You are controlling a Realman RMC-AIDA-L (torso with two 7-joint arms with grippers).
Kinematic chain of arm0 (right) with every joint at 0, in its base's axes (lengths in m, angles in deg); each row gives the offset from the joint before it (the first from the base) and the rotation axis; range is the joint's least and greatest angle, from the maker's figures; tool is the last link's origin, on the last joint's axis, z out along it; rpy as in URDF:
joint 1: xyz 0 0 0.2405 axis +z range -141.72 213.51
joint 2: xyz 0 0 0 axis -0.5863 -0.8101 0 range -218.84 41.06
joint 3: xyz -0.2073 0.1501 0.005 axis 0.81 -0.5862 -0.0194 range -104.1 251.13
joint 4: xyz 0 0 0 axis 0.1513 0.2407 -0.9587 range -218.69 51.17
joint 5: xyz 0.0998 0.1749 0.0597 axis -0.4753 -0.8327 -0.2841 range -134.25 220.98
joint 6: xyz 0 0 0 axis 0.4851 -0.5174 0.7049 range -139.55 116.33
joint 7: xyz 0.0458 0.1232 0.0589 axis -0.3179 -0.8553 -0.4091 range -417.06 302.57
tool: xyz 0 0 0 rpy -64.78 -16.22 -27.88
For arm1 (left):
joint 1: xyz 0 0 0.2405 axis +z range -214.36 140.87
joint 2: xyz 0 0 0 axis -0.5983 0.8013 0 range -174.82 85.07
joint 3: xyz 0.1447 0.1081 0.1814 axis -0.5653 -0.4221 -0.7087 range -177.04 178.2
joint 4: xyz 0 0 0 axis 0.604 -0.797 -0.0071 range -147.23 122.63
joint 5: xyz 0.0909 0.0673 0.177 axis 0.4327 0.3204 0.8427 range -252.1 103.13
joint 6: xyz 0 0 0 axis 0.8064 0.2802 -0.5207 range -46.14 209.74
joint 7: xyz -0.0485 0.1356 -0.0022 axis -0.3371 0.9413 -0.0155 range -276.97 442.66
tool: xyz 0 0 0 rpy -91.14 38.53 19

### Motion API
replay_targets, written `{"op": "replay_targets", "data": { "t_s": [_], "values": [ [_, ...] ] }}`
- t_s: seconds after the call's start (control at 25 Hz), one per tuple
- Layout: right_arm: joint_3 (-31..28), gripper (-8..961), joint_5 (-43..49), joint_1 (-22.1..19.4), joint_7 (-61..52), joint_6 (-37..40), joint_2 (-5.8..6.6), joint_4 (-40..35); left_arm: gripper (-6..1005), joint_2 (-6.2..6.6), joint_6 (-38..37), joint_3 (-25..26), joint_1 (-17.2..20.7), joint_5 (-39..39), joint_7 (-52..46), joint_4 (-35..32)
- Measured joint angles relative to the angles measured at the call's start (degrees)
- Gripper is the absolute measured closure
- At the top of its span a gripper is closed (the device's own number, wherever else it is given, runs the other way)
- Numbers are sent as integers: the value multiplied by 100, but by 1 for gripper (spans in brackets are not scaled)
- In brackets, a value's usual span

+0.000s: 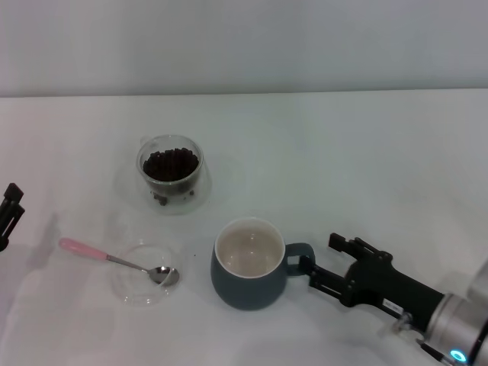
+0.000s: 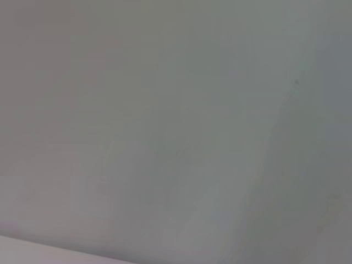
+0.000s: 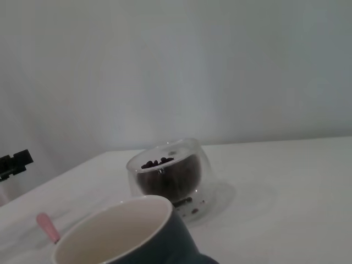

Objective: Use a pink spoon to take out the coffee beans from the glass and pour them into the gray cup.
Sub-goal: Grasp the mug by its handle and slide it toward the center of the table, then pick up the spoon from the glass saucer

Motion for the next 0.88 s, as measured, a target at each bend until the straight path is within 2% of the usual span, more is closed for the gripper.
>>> {"op": "replay_targets", "data": {
  "t_s": [0.28, 0.56, 0.72, 0.88],
  "values": [
    [720, 109, 8, -93, -704, 581, 2, -545, 213, 4, -16, 26, -32, -16, -18, -10],
    [742, 109, -95, -410, -693, 1228, 8, -1131, 213, 18, -142, 16, -8, -16, -514, -9],
    [715, 109, -492, -573, -451, 1513, 7, -1329, 213, 50, -197, 31, 170, -22, -1136, -50],
    [714, 109, -1300, -648, 199, 1782, -5, -1291, 213, 89, -139, 25, 507, -30, -2001, -262]
  ]
}}
